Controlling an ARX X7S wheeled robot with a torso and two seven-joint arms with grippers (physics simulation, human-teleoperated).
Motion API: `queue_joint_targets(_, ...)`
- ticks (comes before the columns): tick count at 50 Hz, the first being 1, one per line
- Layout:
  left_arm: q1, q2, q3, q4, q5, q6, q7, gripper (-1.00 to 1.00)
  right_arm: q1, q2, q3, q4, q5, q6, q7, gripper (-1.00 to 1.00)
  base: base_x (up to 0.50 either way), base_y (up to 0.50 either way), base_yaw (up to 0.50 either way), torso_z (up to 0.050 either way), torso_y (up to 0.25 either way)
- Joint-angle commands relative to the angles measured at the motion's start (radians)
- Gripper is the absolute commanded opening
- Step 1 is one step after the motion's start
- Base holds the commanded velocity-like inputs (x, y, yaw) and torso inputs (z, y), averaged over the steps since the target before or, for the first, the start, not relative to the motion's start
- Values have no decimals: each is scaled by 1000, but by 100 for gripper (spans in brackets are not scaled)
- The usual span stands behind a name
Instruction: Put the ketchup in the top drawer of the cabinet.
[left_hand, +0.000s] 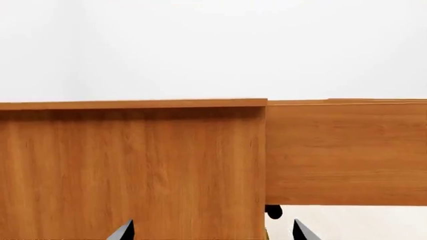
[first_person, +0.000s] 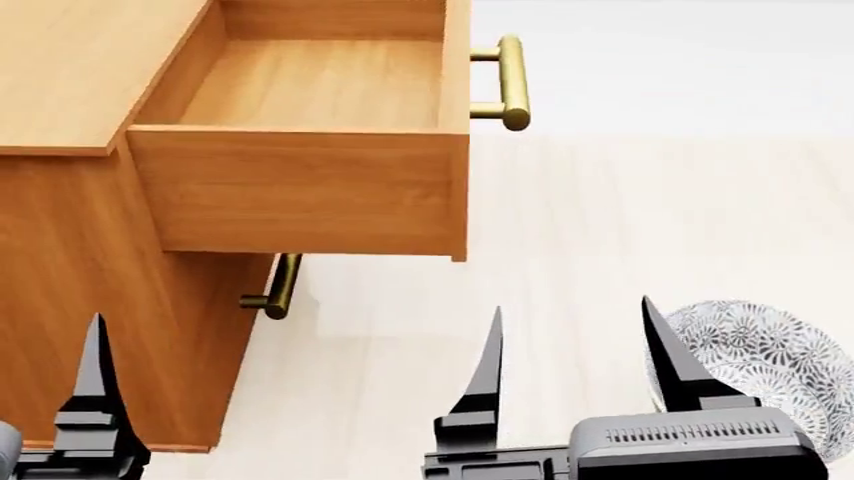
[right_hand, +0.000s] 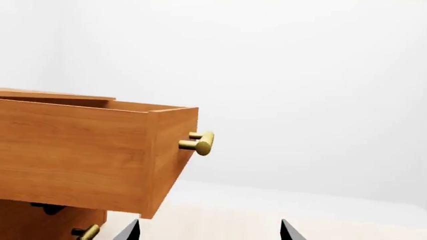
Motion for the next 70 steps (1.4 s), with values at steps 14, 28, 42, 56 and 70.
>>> queue_joint_targets(14,3,-20,11,4,-17,4,-26,100,1,5,14,-15,53,26,8,100,0,90,0,0,0)
queue_joint_targets(28,-4,-28,21,-13,-22,14,-35,100,2,16,1,7,39,-13,18,100,0,-174,0,0,0)
queue_joint_targets(42,-7,-36,41,-43,1,38,-53,100,23,104,82,-13,62,14,-6,100,0,0,0,0,0)
queue_joint_targets(56,-13,-42,47,-42,-10,29,-62,100,30,234,238,50,88,4,-53,100,0,0,0,0,0)
queue_joint_targets(70,-14,-46,56,-51,-10,32,-75,100,53,300,340,188,170,-108,-161,100,0,0,0,0,0)
